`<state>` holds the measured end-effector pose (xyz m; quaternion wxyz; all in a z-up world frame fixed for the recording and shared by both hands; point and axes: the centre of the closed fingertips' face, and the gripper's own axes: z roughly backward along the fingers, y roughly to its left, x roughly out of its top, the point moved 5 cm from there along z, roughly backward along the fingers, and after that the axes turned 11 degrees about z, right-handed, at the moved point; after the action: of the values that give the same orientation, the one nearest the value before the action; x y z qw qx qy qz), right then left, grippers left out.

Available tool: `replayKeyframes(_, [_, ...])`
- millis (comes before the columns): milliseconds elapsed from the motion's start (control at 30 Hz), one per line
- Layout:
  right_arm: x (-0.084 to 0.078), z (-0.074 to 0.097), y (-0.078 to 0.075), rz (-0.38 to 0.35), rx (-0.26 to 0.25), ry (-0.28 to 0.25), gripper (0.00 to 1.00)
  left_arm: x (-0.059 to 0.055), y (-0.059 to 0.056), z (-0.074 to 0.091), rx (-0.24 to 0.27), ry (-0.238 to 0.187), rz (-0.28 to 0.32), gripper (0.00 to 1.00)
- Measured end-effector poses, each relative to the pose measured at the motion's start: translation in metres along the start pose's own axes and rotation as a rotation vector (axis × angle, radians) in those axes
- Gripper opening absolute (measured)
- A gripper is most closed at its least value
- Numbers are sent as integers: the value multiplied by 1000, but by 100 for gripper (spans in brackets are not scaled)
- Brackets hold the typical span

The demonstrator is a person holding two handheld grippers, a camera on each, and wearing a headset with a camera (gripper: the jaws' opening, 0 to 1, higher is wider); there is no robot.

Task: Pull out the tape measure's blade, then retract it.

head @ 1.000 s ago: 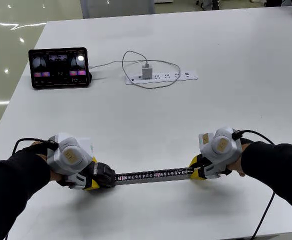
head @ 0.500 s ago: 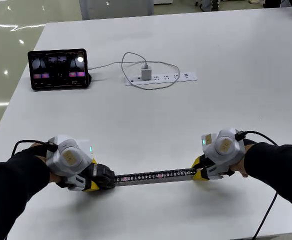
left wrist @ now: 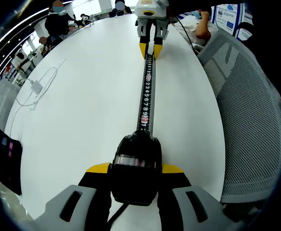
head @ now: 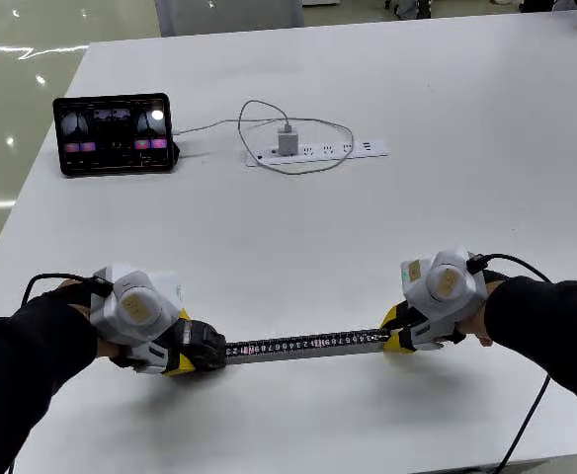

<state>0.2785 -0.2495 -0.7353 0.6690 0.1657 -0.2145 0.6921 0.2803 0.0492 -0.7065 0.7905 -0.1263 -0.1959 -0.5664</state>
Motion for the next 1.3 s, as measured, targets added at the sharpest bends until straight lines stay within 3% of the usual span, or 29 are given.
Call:
replayKeyframes(533, [3,-1,-1,68,24,46,12,0,1,-1,7,-24,-19,33])
replayKeyframes(1167, [5,-1,-1,104,42,71,13,0,1,2,-11,47,-77,34])
replayKeyframes(1300, [5,-1,1,114,50,76,17,2,0,3,-26,39,-80,37])
